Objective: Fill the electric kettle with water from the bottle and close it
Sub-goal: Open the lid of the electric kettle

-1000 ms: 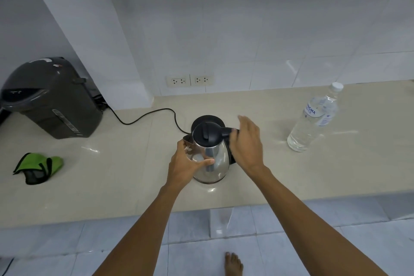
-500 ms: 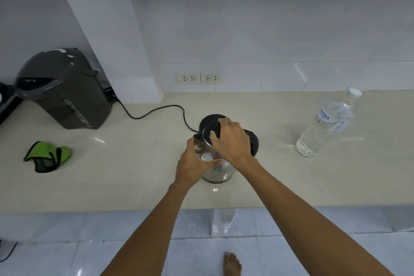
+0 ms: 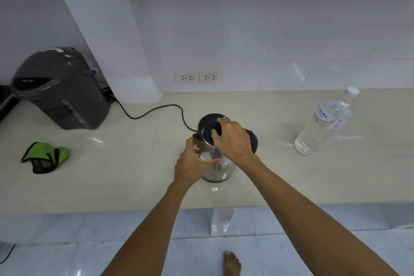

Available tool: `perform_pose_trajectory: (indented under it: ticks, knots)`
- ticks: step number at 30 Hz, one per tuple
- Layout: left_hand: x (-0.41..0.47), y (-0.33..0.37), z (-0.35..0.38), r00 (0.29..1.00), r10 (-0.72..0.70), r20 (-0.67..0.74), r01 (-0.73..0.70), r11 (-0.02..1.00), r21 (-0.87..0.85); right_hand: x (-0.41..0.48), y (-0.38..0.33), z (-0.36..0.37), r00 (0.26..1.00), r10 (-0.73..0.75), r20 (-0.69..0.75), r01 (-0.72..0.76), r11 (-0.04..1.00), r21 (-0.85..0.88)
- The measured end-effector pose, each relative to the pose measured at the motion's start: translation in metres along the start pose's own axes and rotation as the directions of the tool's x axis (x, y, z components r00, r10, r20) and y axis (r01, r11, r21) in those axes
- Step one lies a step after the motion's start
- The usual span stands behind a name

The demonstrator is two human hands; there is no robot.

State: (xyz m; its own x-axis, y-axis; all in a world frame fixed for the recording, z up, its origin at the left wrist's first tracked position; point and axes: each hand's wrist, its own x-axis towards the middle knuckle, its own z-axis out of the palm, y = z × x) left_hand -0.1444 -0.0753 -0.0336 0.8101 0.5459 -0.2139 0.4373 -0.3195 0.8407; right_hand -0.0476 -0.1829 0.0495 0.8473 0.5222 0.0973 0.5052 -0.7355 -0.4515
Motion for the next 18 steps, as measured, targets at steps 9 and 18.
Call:
perform_pose_trajectory:
  ticks: [9, 18]
  knots:
    - [0.000, 0.000, 0.001, 1.000, 0.003, -0.006, -0.003, 1.000, -0.013, 0.008, 0.018, -0.018, 0.998, 0.042, 0.044, -0.053, 0.955, 0.291]
    - [-0.001, -0.001, 0.003, 1.000, 0.003, -0.025, -0.003, 1.000, -0.023, 0.002, 0.050, -0.040, 0.993, 0.111, 0.026, -0.106, 0.806, 0.582]
